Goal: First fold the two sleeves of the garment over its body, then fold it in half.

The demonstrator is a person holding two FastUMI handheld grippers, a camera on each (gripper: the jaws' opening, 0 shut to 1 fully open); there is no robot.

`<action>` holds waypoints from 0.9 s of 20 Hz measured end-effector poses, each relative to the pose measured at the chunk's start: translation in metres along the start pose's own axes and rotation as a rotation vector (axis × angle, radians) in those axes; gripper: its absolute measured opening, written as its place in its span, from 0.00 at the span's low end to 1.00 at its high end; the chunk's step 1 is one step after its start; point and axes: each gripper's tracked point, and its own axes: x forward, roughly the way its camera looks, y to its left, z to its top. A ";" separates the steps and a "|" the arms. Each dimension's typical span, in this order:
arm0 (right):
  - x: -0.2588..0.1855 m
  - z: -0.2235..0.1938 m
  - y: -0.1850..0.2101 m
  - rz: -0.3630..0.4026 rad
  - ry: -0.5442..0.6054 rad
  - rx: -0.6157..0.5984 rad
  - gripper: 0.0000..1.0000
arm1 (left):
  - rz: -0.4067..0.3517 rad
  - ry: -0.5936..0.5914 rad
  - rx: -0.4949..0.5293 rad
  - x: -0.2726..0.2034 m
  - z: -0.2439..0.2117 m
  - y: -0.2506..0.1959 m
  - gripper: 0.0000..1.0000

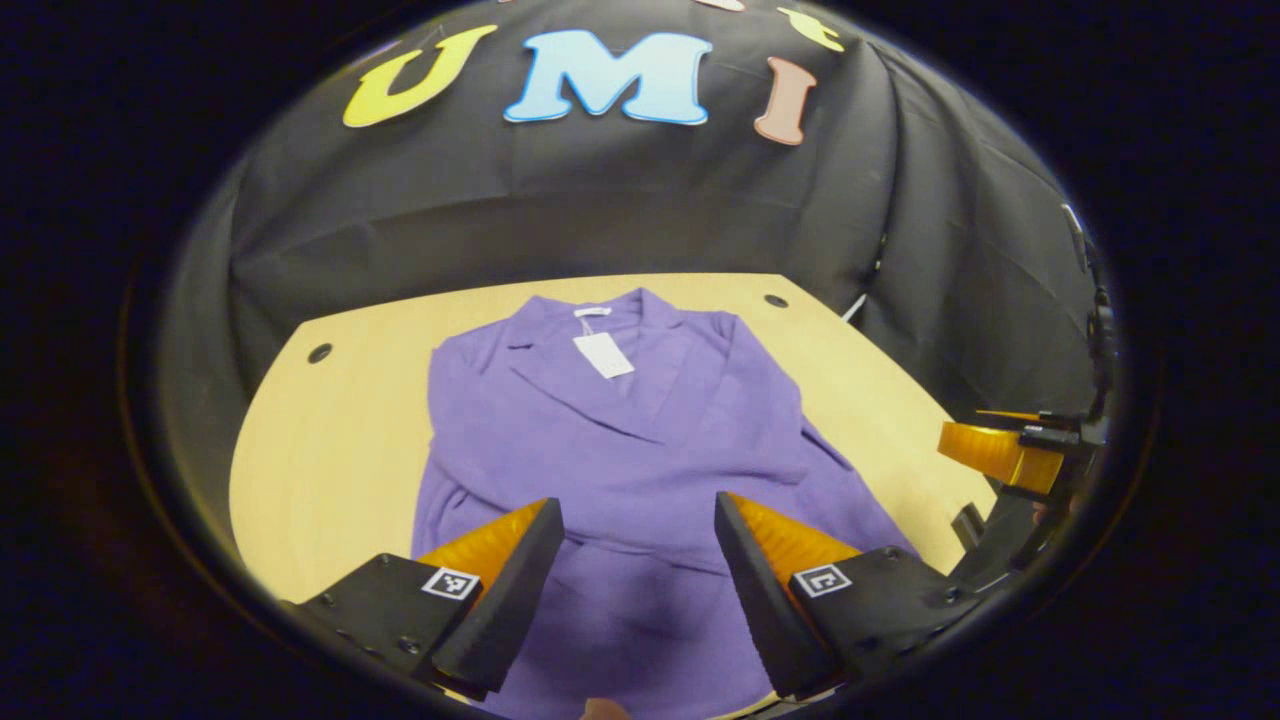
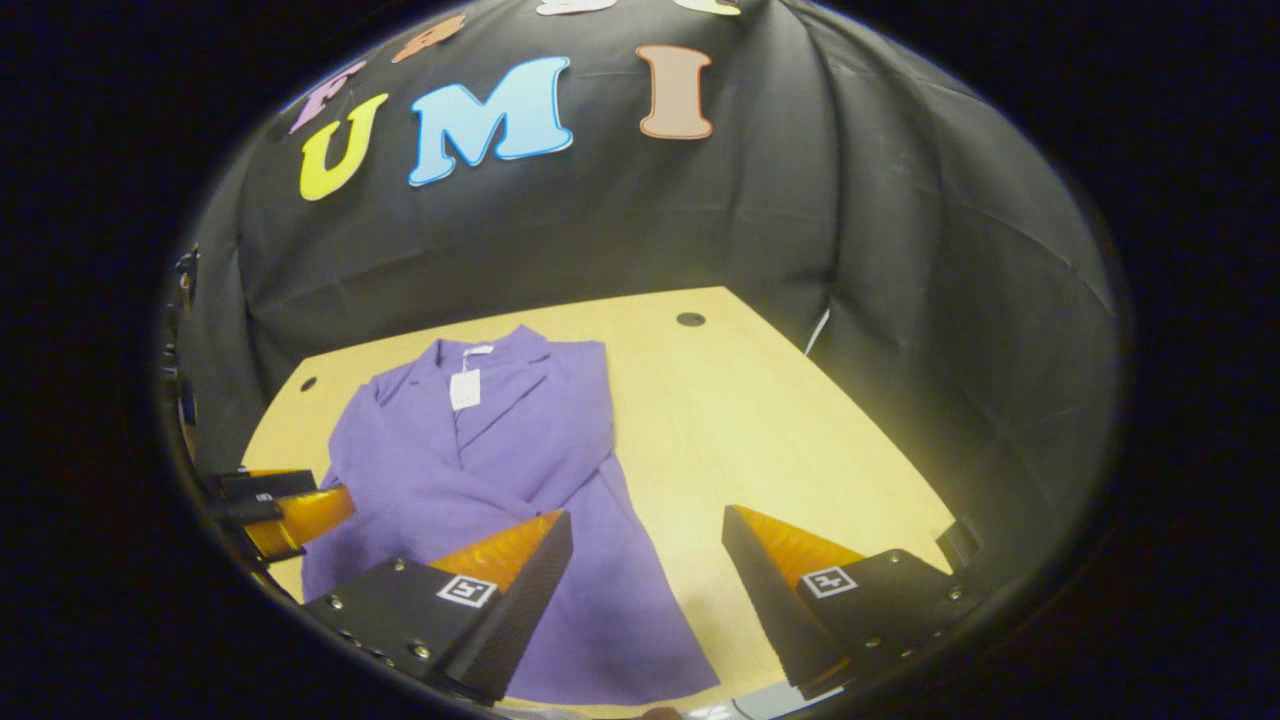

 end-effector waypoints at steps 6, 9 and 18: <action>-0.001 -0.061 0.004 0.056 0.165 -0.060 0.95 | 0.112 0.112 -0.083 -0.031 -0.057 0.049 0.98; -0.005 -0.094 0.002 0.080 0.266 -0.074 0.94 | 0.144 0.186 -0.117 -0.051 -0.092 0.070 0.96; -0.010 -0.160 -0.028 0.043 0.454 -0.042 0.94 | 0.215 0.368 -0.184 -0.082 -0.179 0.127 0.99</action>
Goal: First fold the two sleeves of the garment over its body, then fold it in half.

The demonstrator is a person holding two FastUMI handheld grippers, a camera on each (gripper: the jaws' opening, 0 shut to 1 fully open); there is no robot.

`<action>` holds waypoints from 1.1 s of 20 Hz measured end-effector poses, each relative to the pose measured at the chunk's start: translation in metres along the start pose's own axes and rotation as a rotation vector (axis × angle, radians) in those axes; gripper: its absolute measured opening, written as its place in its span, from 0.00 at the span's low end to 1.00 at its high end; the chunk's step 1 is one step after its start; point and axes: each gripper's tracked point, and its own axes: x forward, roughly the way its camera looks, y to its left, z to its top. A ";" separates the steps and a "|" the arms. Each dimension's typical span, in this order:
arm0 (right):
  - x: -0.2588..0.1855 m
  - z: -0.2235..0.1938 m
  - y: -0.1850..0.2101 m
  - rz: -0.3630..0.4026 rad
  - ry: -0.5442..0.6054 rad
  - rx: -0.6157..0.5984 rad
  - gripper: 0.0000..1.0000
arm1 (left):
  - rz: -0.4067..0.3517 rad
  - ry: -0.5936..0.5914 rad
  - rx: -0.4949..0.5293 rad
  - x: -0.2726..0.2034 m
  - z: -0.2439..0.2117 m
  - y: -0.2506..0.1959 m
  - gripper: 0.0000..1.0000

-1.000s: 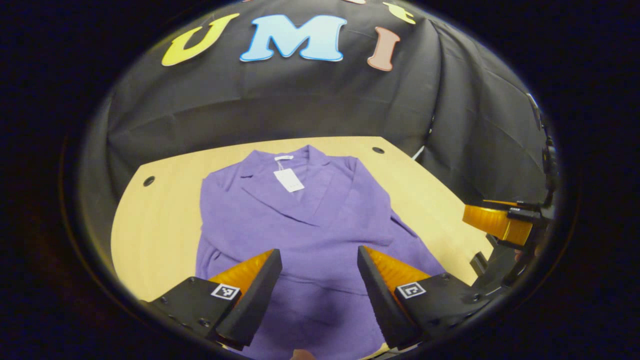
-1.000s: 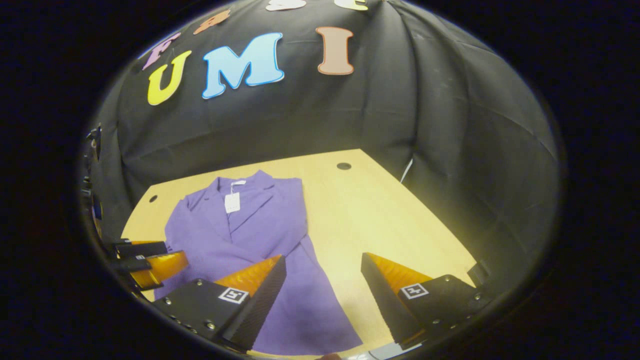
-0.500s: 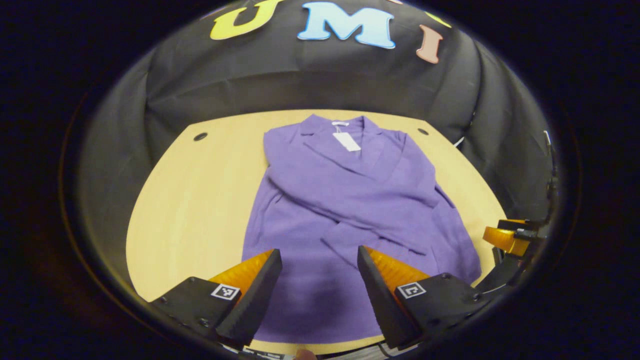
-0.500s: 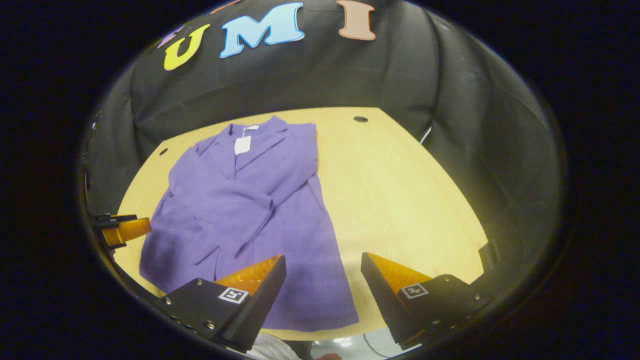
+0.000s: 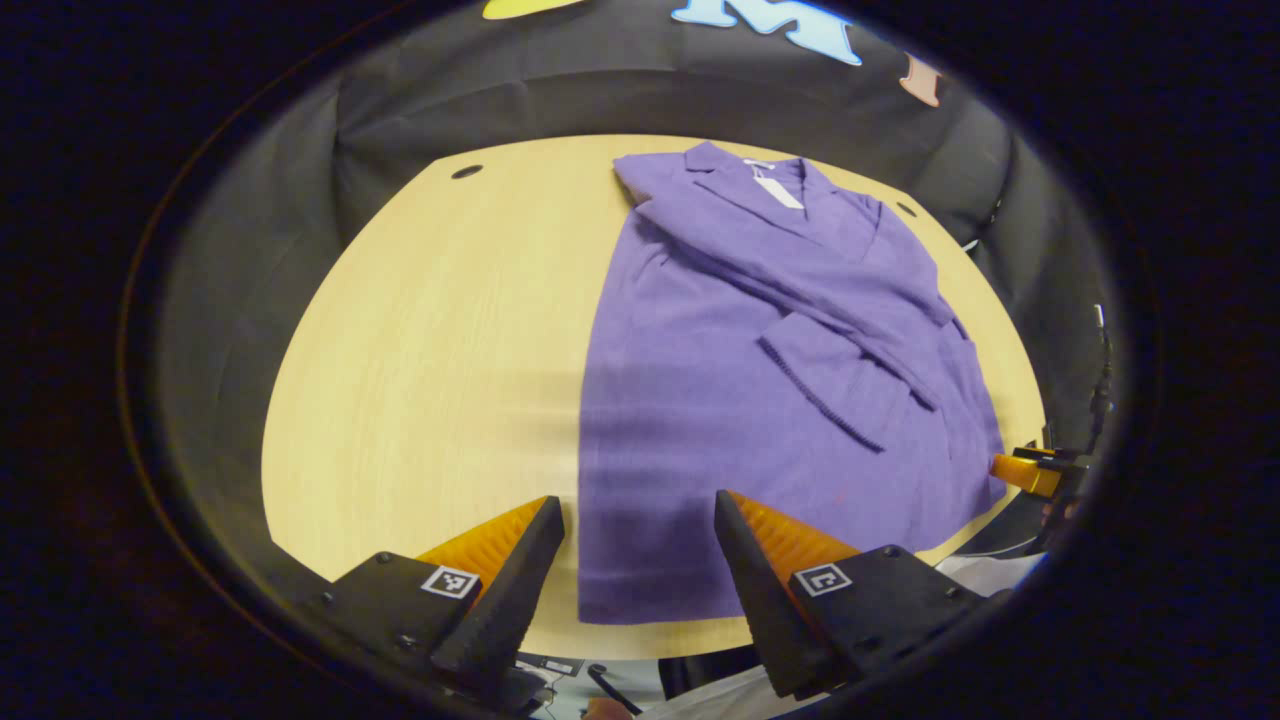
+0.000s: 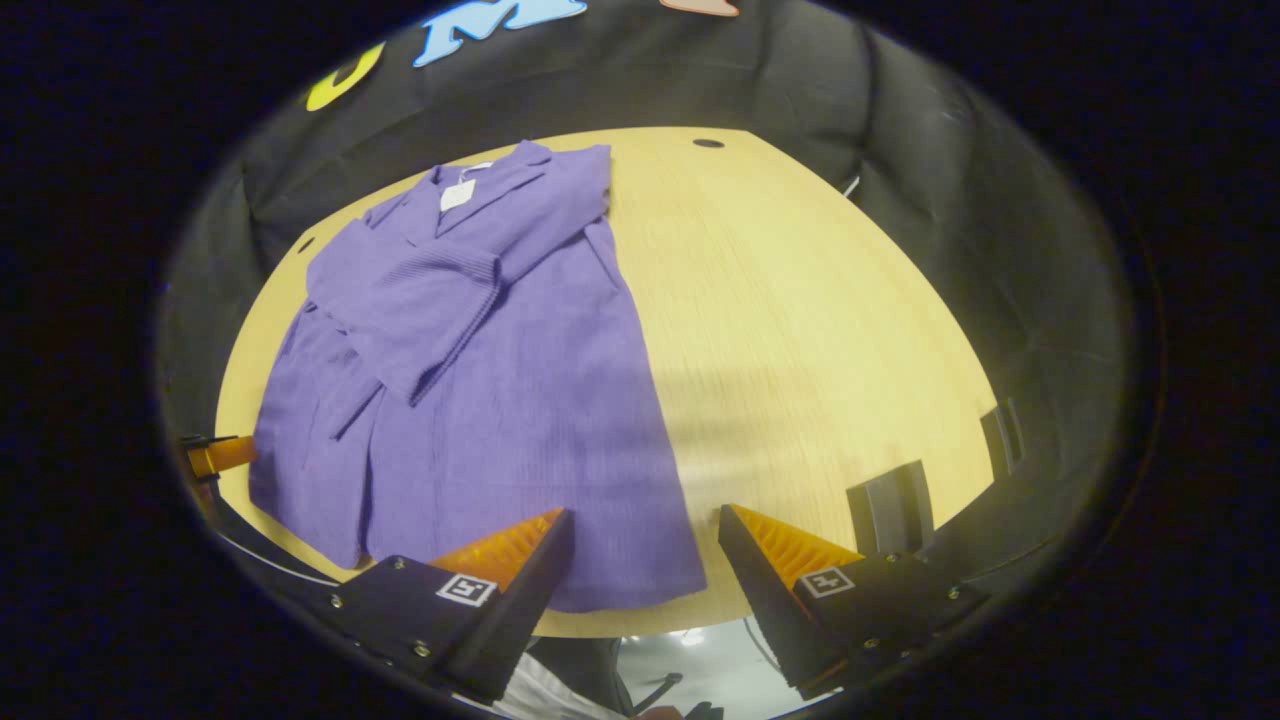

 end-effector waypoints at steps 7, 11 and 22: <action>0.005 -0.004 0.005 0.009 0.036 -0.029 0.94 | 0.022 0.053 0.020 0.012 -0.028 0.012 0.96; 0.006 -0.006 0.013 0.010 0.055 -0.049 0.96 | 0.029 0.051 0.031 0.013 -0.030 0.009 0.96; 0.007 -0.016 0.032 0.031 0.134 -0.122 0.51 | 0.003 0.024 0.109 0.015 -0.032 -0.027 0.24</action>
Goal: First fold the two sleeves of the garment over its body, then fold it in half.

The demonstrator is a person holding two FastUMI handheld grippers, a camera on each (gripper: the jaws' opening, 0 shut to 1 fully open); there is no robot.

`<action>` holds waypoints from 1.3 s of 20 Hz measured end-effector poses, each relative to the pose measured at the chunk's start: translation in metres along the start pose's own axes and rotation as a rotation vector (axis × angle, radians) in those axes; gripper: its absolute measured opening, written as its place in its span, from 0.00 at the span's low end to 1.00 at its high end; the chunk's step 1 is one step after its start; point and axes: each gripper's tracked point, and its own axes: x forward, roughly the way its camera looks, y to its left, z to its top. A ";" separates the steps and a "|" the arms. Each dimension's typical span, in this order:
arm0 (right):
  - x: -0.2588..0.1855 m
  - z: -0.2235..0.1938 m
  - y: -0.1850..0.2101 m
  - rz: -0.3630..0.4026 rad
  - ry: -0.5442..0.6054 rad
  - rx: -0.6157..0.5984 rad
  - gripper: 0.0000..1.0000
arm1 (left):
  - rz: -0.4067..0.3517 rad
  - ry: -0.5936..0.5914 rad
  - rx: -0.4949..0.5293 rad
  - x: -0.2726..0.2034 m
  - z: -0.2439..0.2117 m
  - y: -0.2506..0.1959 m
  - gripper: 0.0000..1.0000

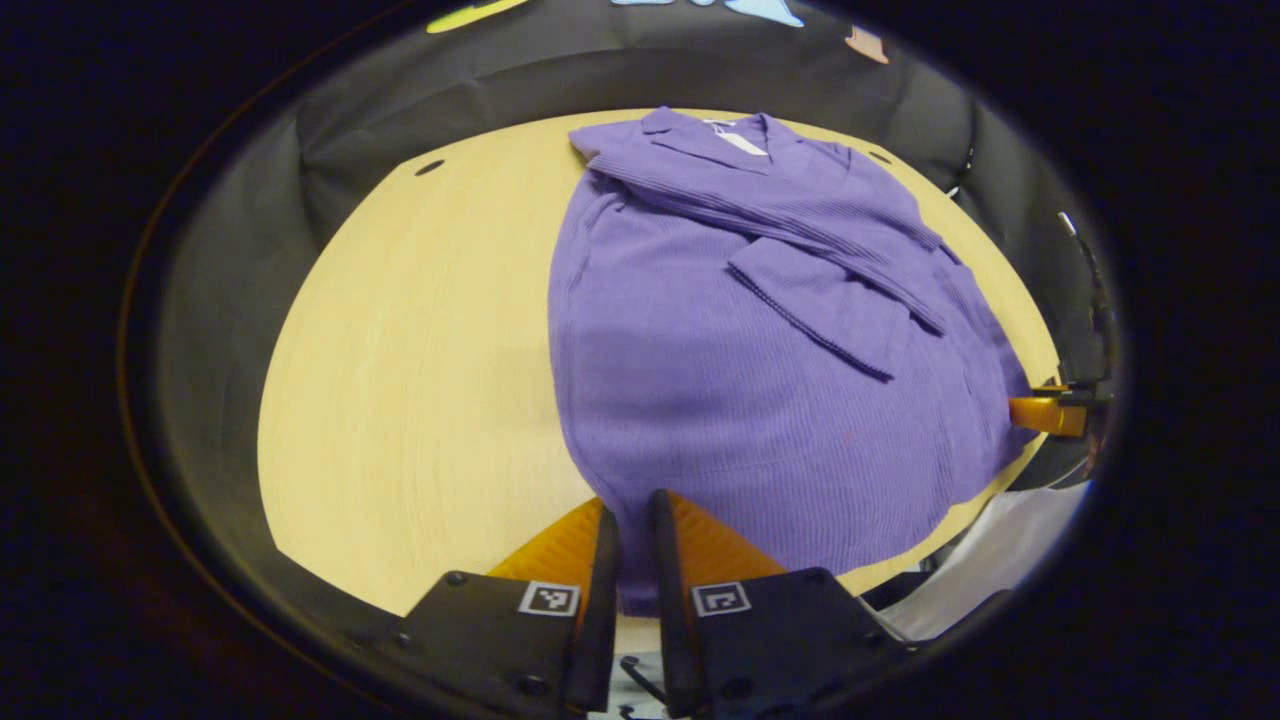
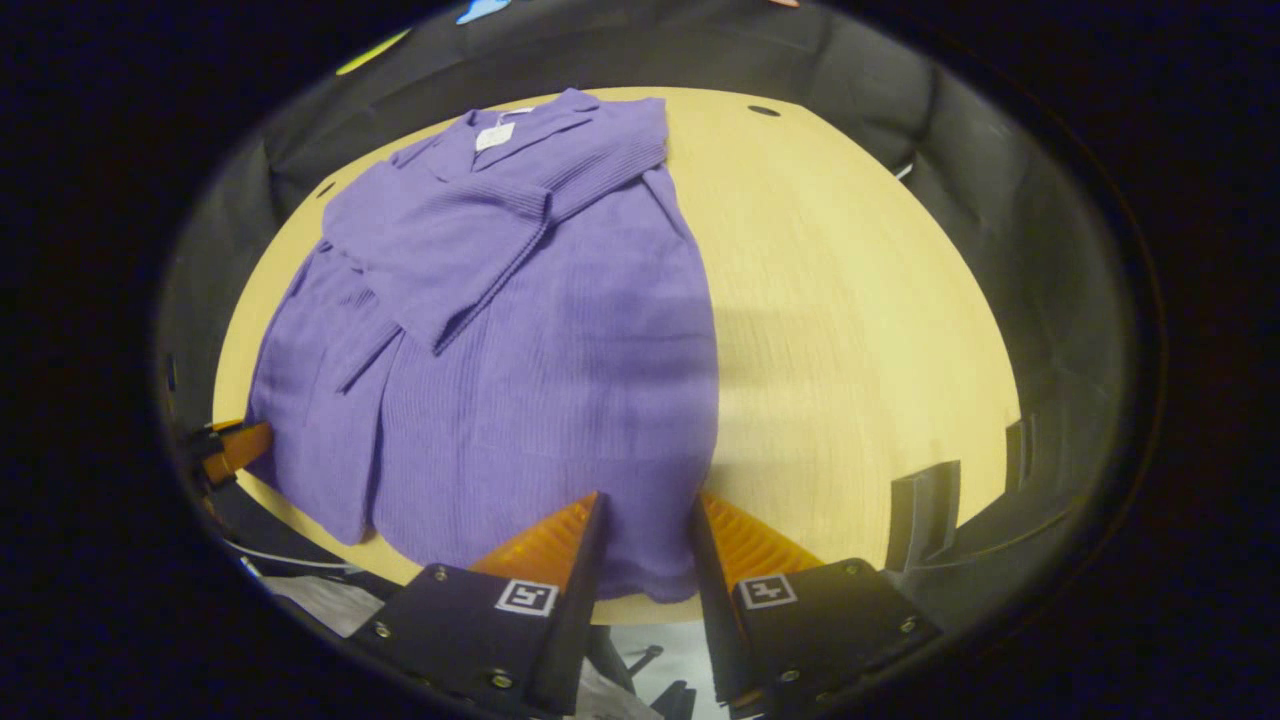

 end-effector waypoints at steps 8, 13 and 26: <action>0.001 0.003 0.006 0.059 -0.024 0.101 0.03 | 0.021 0.002 0.010 0.002 0.000 -0.002 0.07; -0.014 0.015 0.022 0.211 -0.031 0.221 0.01 | -0.113 -0.038 -0.058 -0.014 0.016 -0.031 0.06; -0.080 0.120 0.033 0.342 -0.246 0.211 0.01 | -0.268 -0.259 -0.164 -0.077 0.123 -0.047 0.06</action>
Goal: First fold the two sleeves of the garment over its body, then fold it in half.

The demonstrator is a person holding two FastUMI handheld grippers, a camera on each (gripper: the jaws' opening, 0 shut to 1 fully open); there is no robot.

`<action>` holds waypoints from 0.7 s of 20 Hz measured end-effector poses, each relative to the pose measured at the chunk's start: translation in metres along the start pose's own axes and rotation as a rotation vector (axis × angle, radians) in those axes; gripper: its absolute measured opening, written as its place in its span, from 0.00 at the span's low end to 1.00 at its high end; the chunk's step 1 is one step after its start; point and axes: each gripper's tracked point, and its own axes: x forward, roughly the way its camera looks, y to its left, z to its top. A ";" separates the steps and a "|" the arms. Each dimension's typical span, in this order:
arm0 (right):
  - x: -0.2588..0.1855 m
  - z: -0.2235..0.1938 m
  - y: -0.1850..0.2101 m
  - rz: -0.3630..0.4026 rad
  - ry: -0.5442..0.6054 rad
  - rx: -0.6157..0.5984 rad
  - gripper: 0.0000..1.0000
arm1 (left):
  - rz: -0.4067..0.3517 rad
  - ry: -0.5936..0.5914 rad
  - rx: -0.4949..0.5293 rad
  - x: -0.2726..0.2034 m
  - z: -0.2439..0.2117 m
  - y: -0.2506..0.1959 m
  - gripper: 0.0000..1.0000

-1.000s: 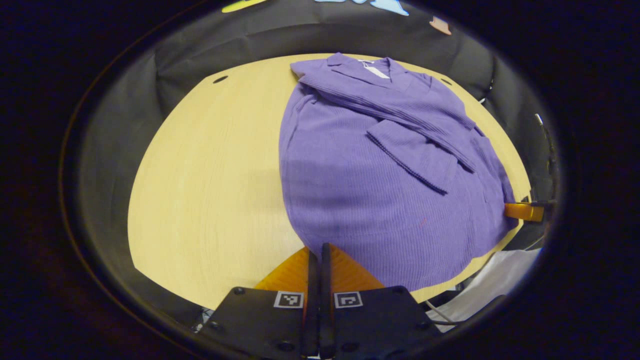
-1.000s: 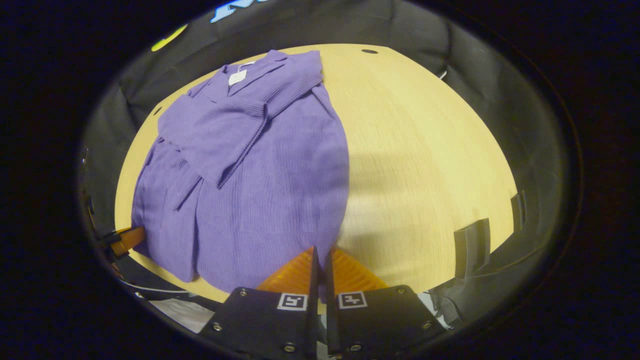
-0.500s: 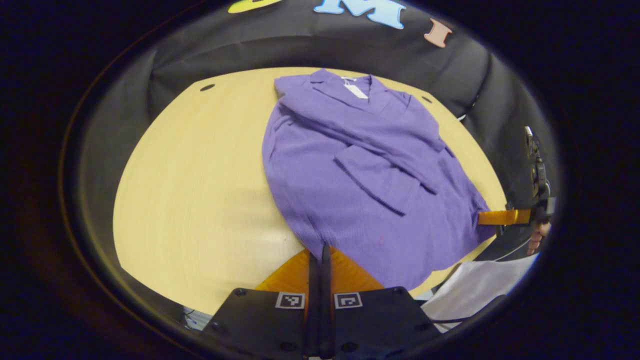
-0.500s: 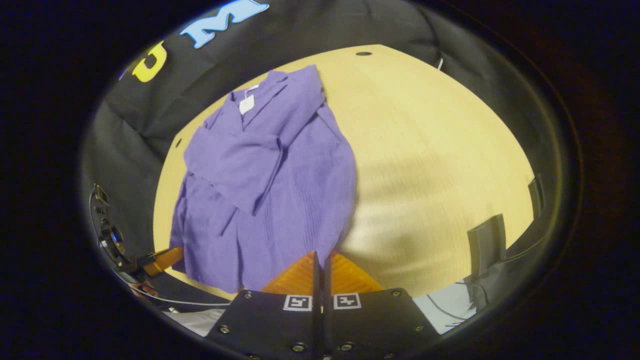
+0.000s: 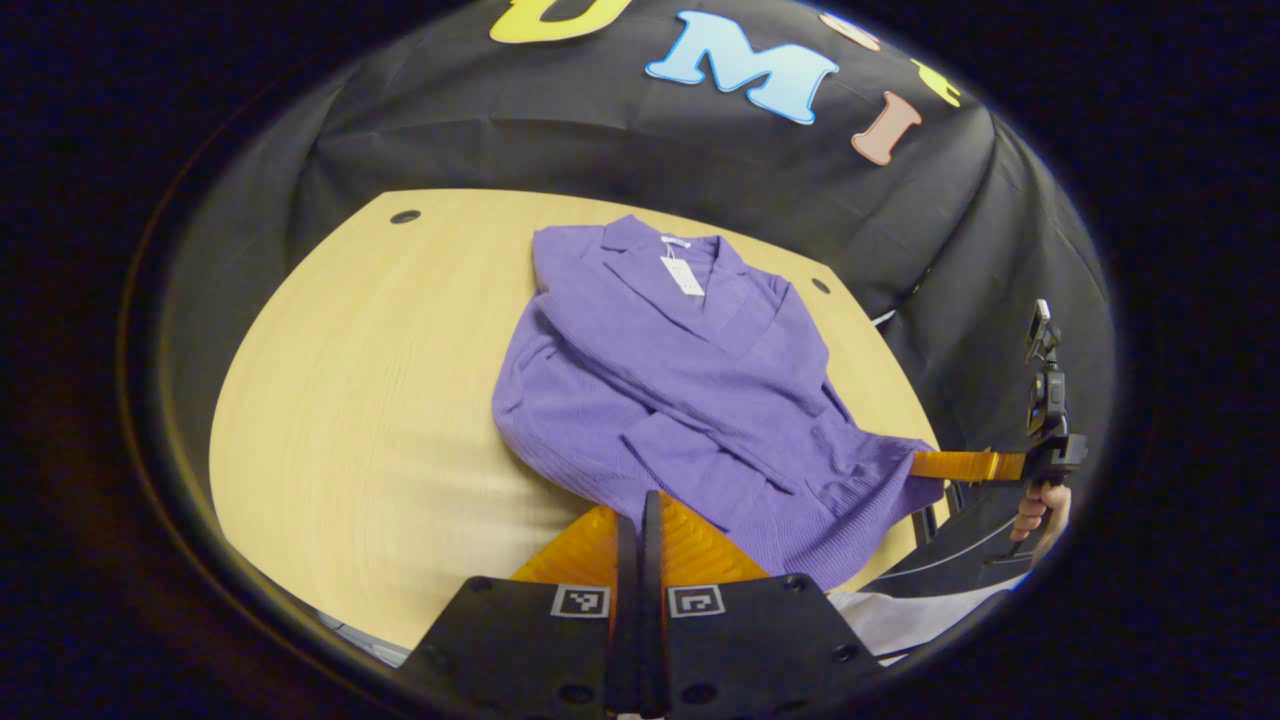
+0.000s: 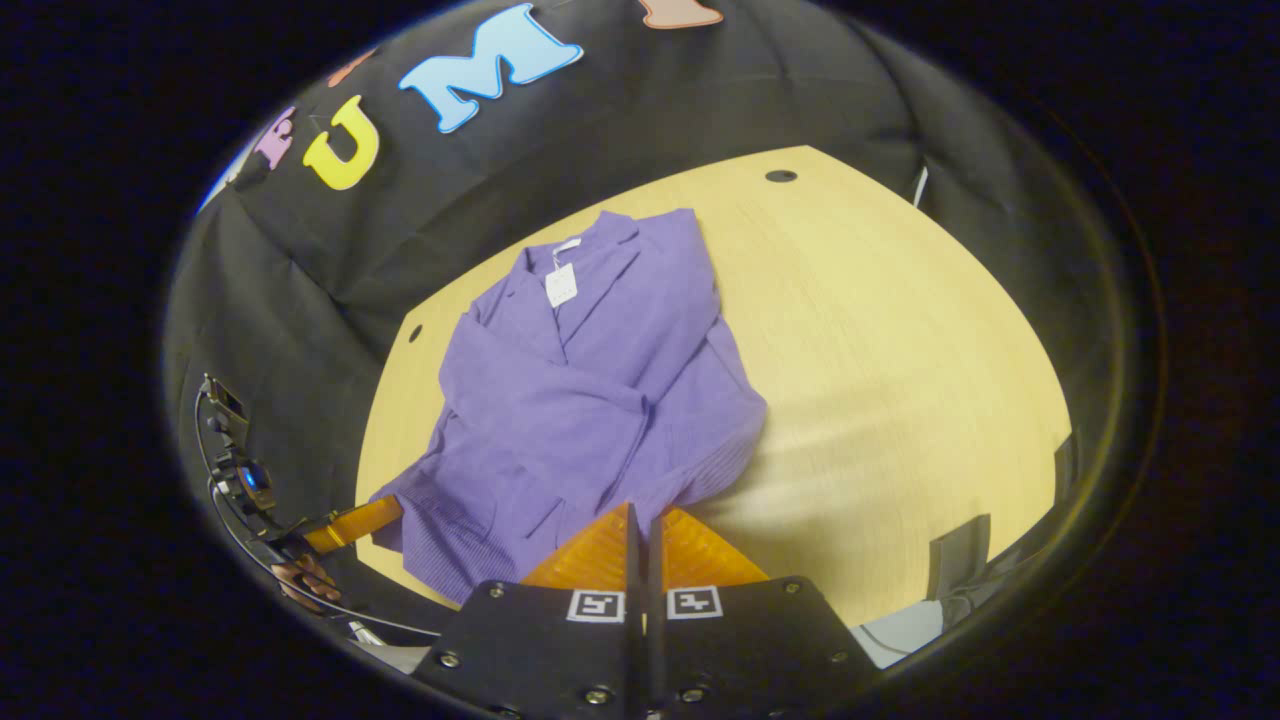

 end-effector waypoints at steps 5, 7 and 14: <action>0.003 0.051 0.014 0.019 -0.070 -0.022 0.01 | -0.029 -0.073 -0.009 0.011 0.054 0.000 0.06; 0.005 0.074 0.017 0.026 -0.098 -0.018 0.01 | -0.037 -0.105 -0.006 0.016 0.080 0.001 0.07; 0.034 0.168 0.026 0.016 -0.186 -0.007 0.01 | -0.045 -0.215 0.007 0.051 0.186 0.014 0.07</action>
